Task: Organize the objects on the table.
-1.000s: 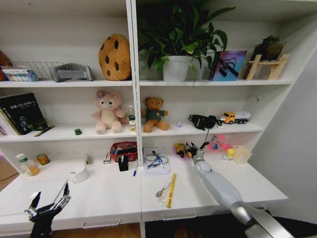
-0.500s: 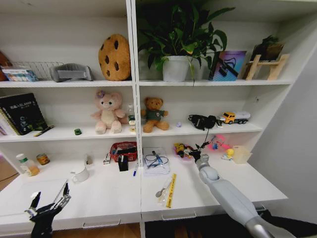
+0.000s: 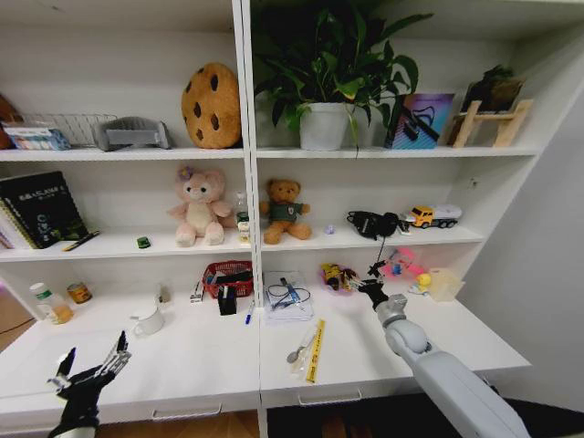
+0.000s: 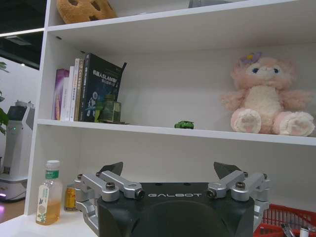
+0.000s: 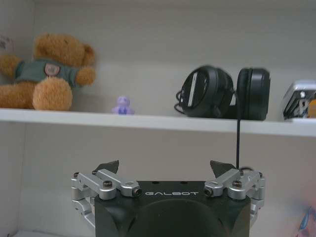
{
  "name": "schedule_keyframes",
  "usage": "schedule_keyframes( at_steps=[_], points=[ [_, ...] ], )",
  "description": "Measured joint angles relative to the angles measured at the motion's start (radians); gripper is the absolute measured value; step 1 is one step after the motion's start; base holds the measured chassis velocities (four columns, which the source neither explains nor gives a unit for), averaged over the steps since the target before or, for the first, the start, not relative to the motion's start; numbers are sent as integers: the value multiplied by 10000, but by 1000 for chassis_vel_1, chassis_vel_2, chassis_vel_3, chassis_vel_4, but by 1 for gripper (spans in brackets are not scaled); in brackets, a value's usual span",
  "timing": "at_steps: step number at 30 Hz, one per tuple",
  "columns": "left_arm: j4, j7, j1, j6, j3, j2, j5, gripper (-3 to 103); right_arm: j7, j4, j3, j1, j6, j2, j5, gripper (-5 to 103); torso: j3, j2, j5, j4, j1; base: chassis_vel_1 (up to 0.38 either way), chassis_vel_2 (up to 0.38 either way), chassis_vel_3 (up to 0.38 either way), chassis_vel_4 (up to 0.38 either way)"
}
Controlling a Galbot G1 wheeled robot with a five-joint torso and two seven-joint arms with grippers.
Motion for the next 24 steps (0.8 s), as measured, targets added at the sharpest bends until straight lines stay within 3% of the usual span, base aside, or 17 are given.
schedule_keyframes(
  at_steps=[12,24],
  points=[
    [26,-63,-148,117,-250,325,-431,100,19,2181,2185,-3087,90,-82,-282,100,0,0,2,0,0,0,0,0,0],
    [10,12,-79,28,-480,518,-721,100,-128,3463,4353,-5782,657,829,-1148,100,0,-1,2,0,-1,0,0,0,0]
  ],
)
